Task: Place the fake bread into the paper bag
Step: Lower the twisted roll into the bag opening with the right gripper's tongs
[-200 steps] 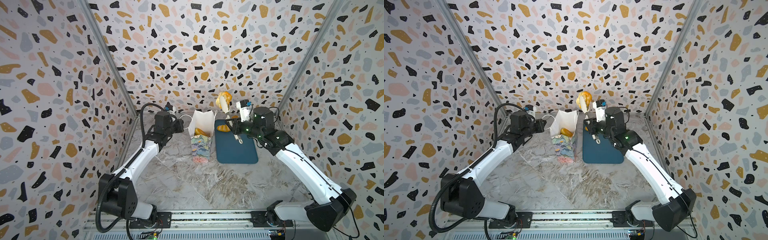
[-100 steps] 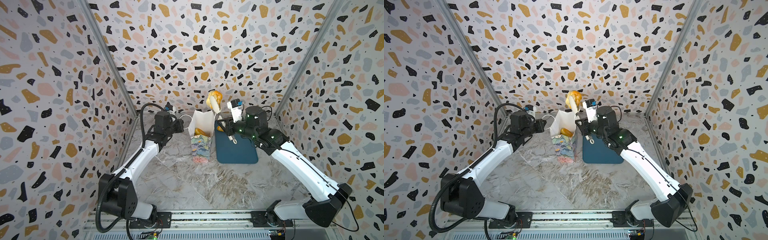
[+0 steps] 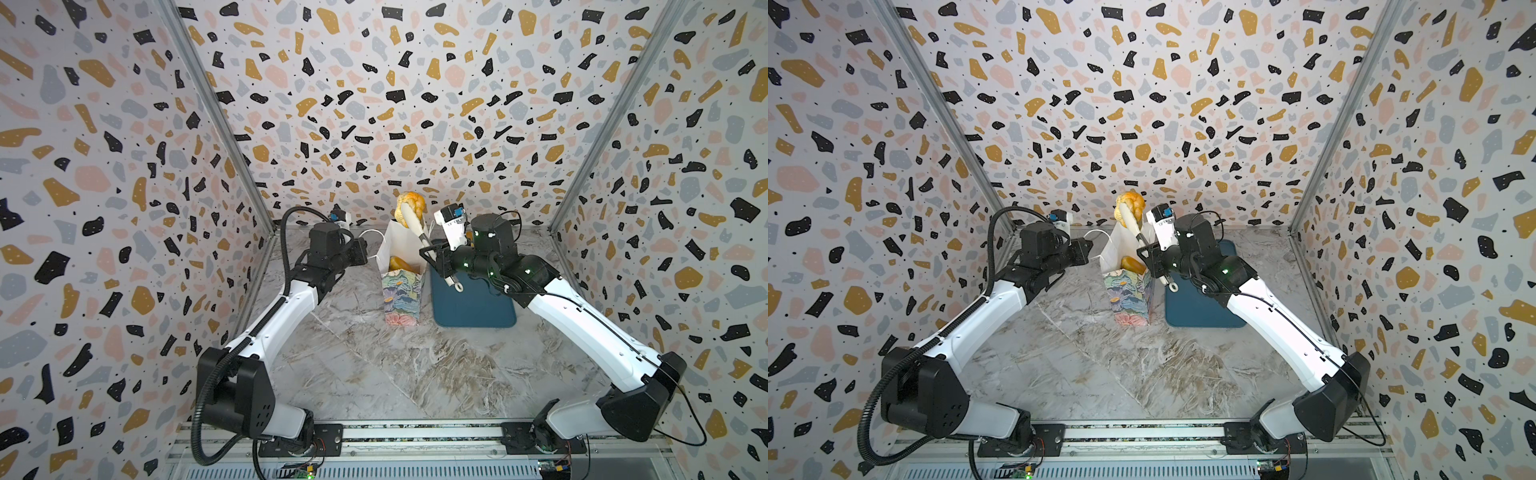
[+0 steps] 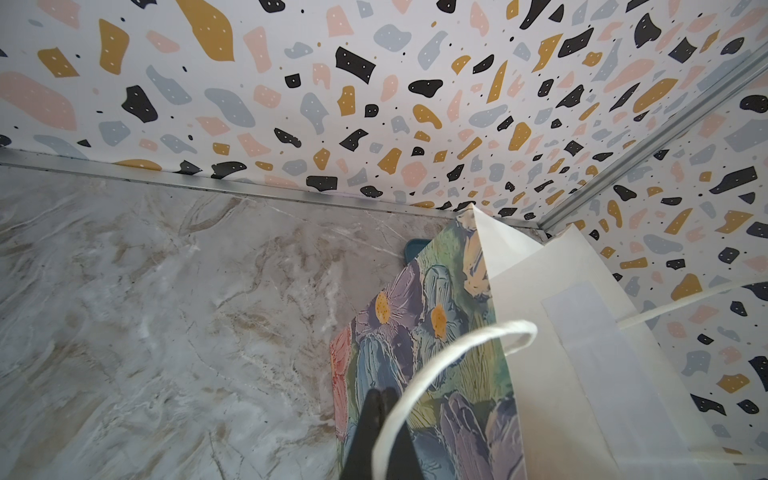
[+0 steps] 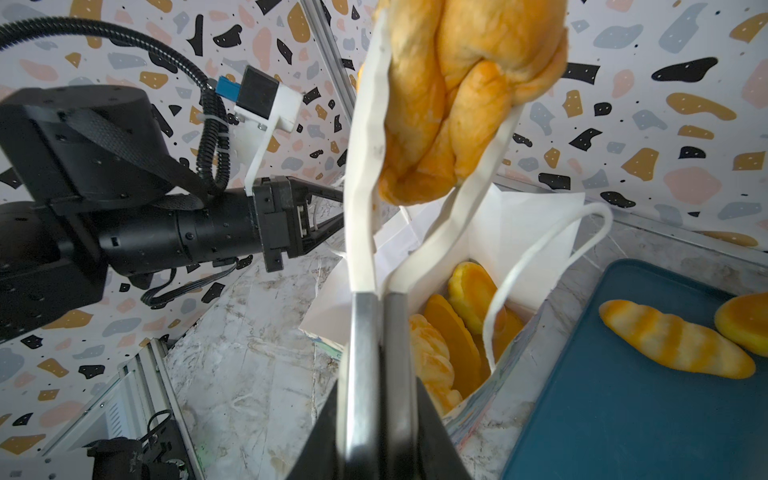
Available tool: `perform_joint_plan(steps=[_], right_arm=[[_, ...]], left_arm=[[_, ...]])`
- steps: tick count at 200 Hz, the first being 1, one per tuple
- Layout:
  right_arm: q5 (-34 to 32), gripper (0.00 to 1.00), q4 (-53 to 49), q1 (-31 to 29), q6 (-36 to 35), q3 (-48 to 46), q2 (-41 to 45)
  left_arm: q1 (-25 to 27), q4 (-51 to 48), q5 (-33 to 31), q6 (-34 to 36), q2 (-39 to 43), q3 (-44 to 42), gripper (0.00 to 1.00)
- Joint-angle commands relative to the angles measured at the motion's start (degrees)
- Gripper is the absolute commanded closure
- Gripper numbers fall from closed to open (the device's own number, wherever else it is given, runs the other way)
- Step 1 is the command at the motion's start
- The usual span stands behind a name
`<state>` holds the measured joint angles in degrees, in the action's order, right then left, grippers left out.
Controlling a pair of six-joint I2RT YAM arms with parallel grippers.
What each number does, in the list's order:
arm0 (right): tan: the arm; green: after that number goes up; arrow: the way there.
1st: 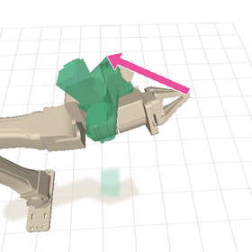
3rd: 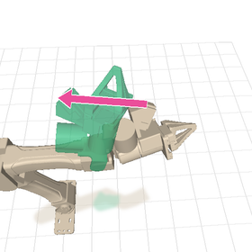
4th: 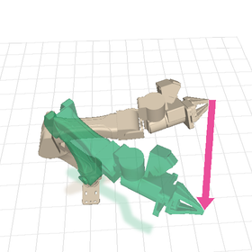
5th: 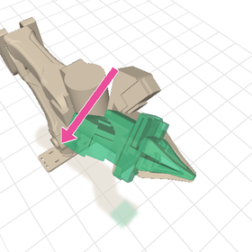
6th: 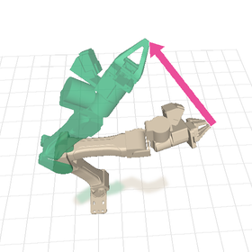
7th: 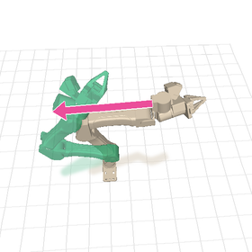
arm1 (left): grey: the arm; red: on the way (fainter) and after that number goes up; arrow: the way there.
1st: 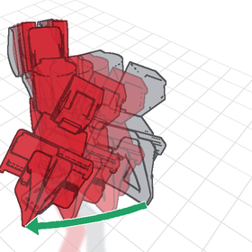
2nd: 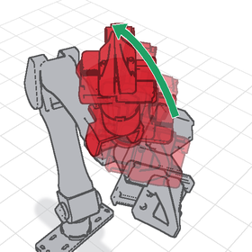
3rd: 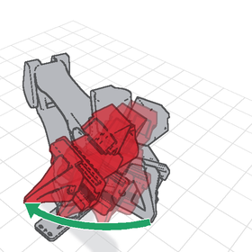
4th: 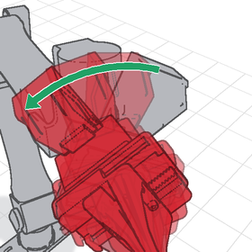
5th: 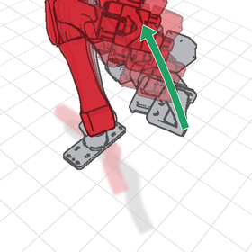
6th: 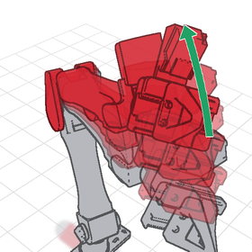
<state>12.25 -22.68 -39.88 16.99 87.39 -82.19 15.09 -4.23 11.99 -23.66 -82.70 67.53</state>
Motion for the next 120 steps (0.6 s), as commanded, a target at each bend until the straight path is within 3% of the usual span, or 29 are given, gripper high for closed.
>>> perform_joint_plan(steps=[1,87,120], right_arm=[[0.8,0.80,0.2,-0.3,-1.4,2.9,0.1],[-3.0,0.76,-5.4,-0.6,-3.8,3.7,-2.0],[-6.4,0.68,-6.6,-0.6,-3.6,3.4,-1.8]], left_arm=[[-0.2,1.1,0.8,-0.1,0.5,1.1,1.00],[-0.2,1.1,0.8,-0.1,0.6,1.0,1.00],[-0.3,1.2,0.7,-0.1,0.5,1.0,1.00]])
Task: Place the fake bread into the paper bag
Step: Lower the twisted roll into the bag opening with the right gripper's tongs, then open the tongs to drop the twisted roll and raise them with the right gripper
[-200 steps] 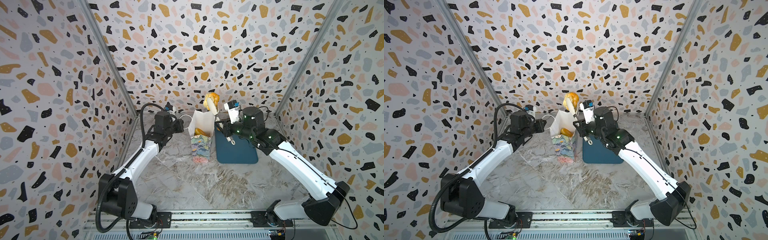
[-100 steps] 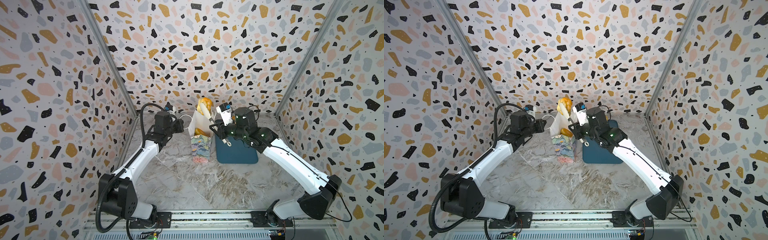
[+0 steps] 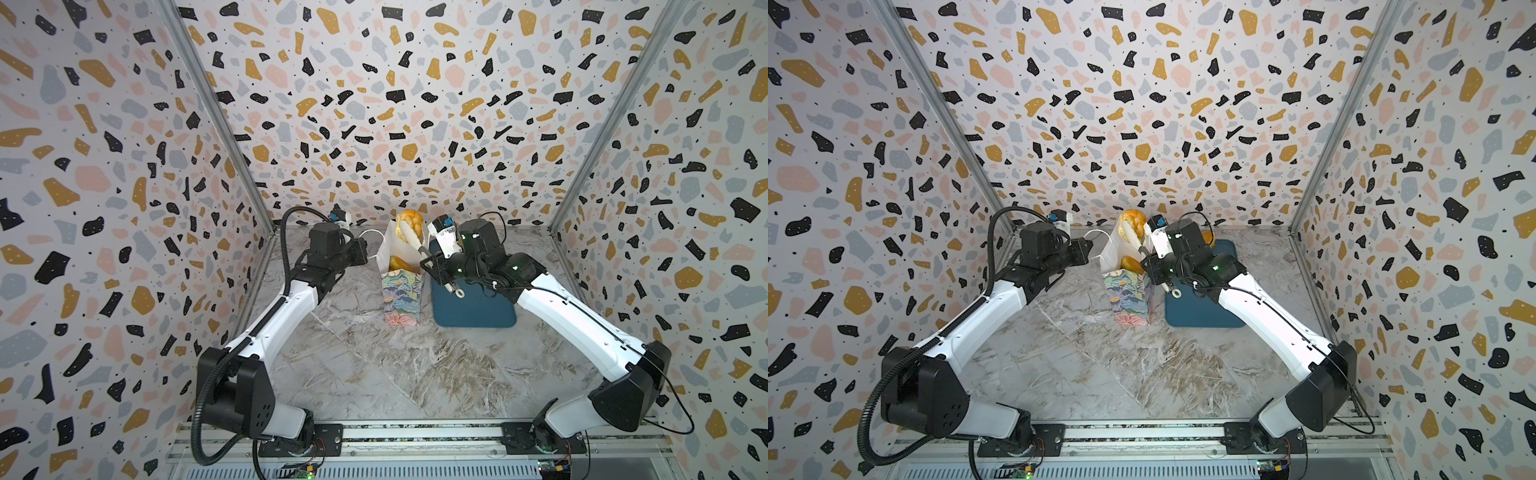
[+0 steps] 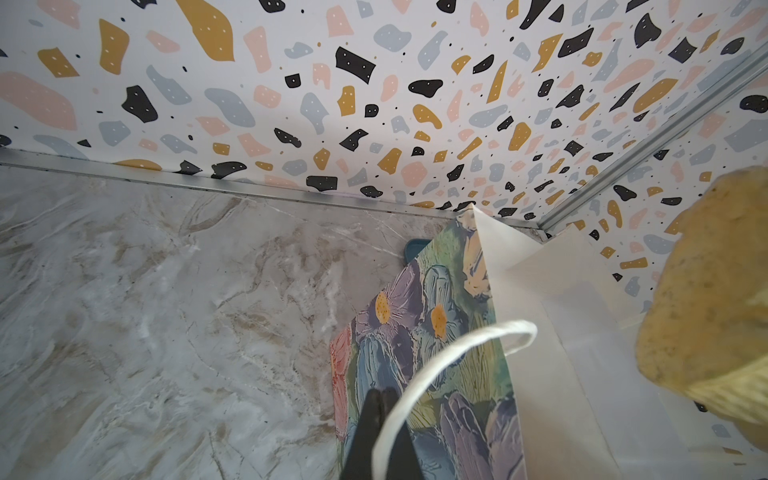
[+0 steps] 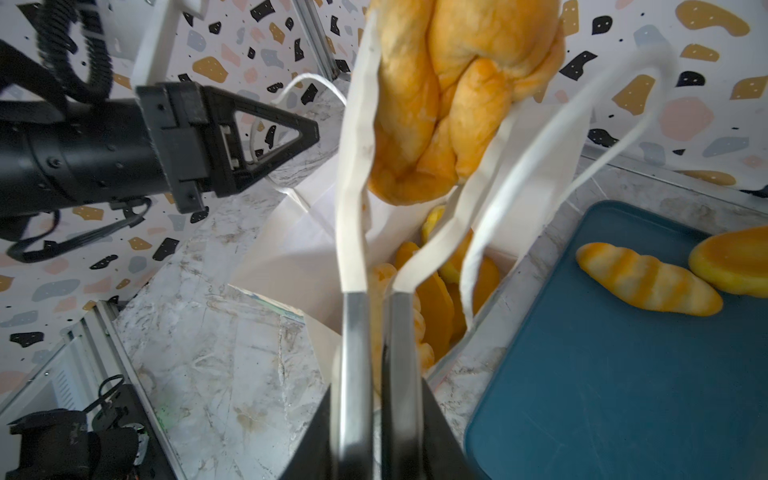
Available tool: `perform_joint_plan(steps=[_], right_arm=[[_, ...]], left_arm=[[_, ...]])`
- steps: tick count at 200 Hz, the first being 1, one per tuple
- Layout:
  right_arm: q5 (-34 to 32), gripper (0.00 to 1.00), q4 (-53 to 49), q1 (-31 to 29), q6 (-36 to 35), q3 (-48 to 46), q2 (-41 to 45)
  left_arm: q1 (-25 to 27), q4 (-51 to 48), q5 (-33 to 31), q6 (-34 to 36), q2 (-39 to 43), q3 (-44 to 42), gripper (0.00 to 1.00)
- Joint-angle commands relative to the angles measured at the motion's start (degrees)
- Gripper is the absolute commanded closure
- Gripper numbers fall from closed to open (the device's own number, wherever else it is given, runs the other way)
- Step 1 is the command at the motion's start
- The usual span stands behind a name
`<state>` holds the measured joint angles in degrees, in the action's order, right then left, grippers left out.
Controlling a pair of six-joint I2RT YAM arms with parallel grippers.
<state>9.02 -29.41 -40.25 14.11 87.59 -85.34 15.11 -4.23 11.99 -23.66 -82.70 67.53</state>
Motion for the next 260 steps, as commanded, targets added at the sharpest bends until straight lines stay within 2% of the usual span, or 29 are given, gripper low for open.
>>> perform_joint_plan(steps=[1,42,132,260], right_arm=[[-3.2,0.67,0.2,-0.3,-0.7,3.2,1.4],[-3.8,0.59,0.3,-0.3,-0.6,3.0,2.0],[-4.3,0.51,1.1,-0.3,0.2,2.1,3.3],[-6.7,0.50,1.4,-0.1,-0.8,3.6,5.7]], left_arm=[[-0.3,1.2,0.7,-0.1,0.5,1.0,1.00],[-0.3,1.1,0.8,-0.1,0.6,1.0,1.00],[-0.3,1.1,0.7,-0.1,0.8,1.0,1.00],[-0.3,1.2,0.8,-0.2,0.8,1.0,1.00]])
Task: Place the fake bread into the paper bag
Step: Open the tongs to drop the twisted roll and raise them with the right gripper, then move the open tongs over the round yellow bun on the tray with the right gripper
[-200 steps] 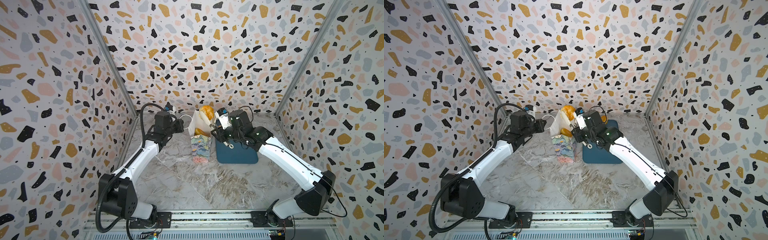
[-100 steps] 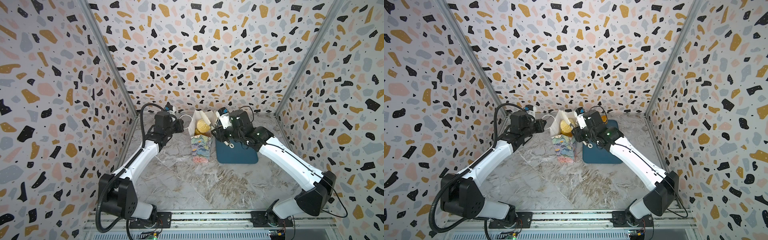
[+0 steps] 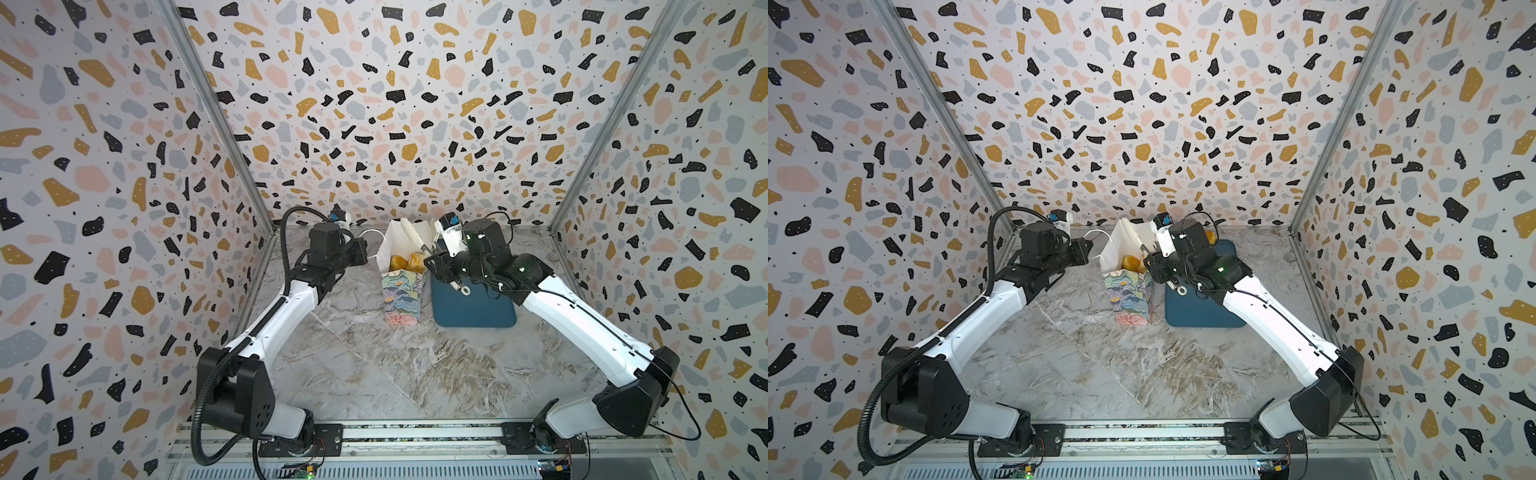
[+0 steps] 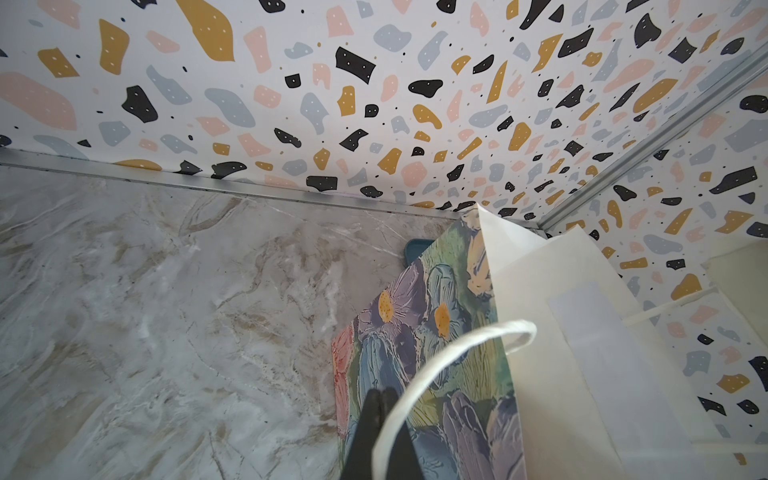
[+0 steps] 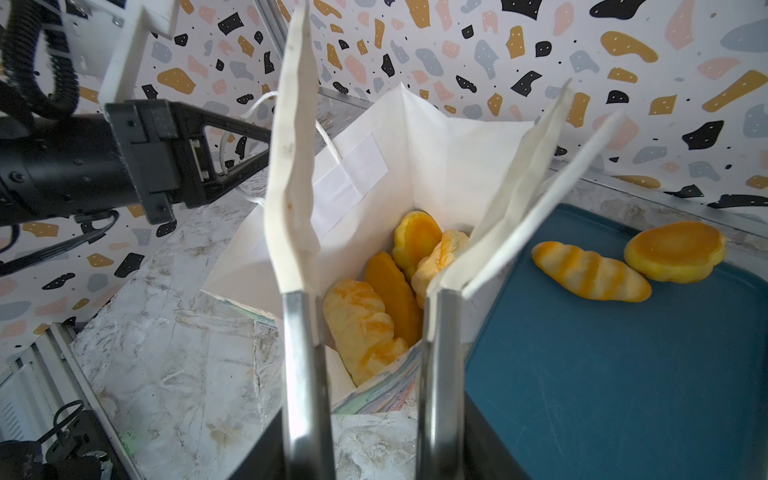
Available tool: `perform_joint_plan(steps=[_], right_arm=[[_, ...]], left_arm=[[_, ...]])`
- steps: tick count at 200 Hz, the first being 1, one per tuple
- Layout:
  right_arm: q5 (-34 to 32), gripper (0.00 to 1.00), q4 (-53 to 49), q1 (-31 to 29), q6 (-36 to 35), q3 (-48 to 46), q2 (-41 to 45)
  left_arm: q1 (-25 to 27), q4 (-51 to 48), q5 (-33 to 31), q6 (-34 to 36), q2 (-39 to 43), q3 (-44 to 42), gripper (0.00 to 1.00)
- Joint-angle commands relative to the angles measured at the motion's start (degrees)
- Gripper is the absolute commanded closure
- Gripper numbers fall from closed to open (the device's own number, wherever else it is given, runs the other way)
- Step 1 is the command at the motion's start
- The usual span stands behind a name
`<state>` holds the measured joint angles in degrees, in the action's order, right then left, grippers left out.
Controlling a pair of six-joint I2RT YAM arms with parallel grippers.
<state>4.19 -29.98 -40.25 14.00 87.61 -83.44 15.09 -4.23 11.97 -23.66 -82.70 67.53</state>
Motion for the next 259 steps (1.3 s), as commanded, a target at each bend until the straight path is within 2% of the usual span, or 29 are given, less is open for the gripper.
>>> perform_joint_plan(steps=[1,47,171,259], right_arm=[[-1.9,0.50,1.9,0.0,-0.7,3.6,3.8],[-3.0,0.50,2.6,1.9,-0.1,2.9,4.9],[7.5,0.50,5.6,17.2,2.9,-4.9,8.6],[15.5,0.50,7.9,26.0,3.7,-10.3,6.8]], left_arm=[[-0.3,1.2,0.8,-0.2,0.8,1.0,1.00],[-0.2,1.2,0.9,-0.2,0.8,1.0,1.00],[-0.2,1.1,0.5,-0.1,0.6,0.9,1.00],[-0.2,1.1,0.2,0.0,0.8,1.0,1.00]])
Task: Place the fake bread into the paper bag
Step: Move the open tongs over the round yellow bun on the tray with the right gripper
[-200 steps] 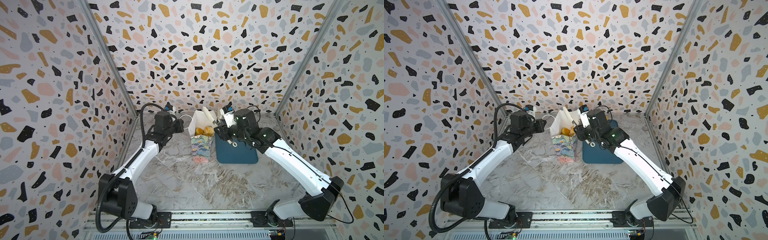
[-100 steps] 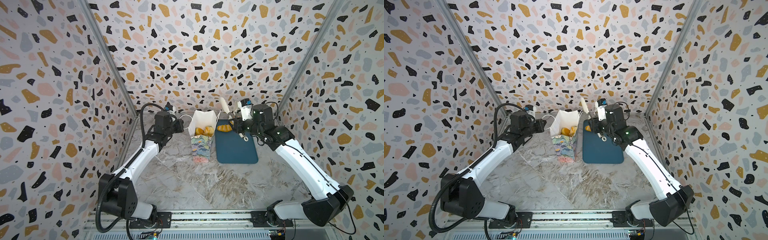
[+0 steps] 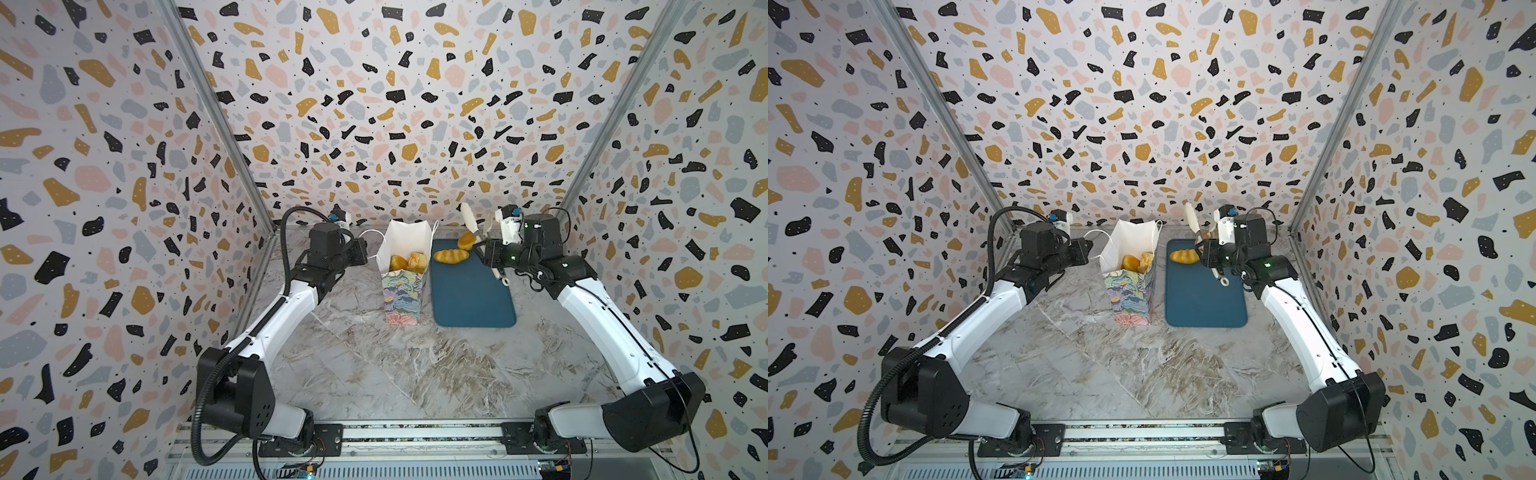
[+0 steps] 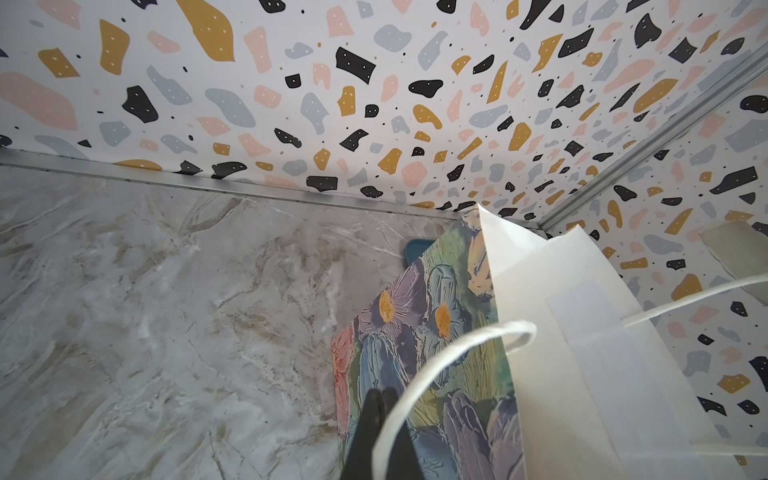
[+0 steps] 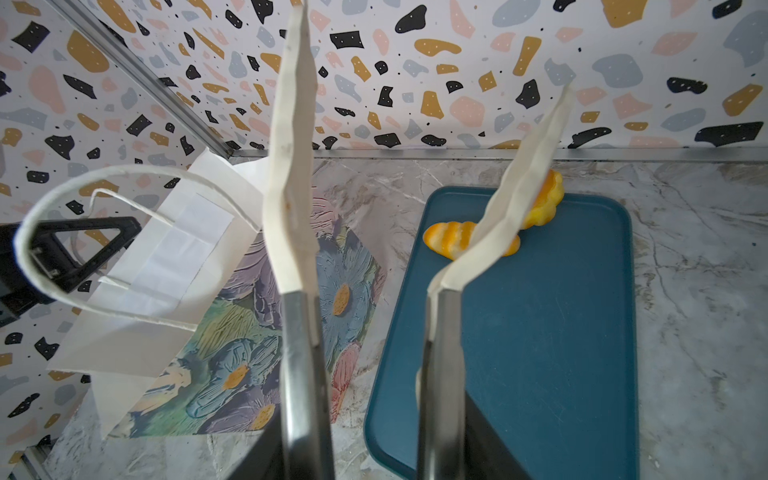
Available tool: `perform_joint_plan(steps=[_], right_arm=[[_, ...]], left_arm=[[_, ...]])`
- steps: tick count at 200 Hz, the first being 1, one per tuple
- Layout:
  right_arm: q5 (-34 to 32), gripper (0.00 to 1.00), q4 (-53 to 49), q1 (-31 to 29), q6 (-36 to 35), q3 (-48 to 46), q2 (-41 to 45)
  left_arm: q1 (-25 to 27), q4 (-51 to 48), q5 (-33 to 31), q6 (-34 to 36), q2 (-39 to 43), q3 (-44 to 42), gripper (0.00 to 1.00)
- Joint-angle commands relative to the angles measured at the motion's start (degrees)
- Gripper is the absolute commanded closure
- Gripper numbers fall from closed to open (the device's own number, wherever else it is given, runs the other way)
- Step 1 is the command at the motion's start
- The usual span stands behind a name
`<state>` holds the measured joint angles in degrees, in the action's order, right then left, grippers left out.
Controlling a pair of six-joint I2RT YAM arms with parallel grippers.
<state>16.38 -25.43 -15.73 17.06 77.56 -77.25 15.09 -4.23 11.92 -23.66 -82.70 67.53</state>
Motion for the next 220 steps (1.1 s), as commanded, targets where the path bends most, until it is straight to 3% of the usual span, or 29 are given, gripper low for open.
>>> perform_joint_plan(steps=[1,220], right_arm=[[3.3,0.50,3.4,1.5,0.7,-0.3,0.5],[10.5,0.51,7.5,12.1,0.2,-5.6,-13.3]], left_arm=[[-0.2,1.1,0.2,0.0,0.8,1.0,1.00],[-0.2,0.7,-0.5,0.3,0.4,1.1,1.00]])
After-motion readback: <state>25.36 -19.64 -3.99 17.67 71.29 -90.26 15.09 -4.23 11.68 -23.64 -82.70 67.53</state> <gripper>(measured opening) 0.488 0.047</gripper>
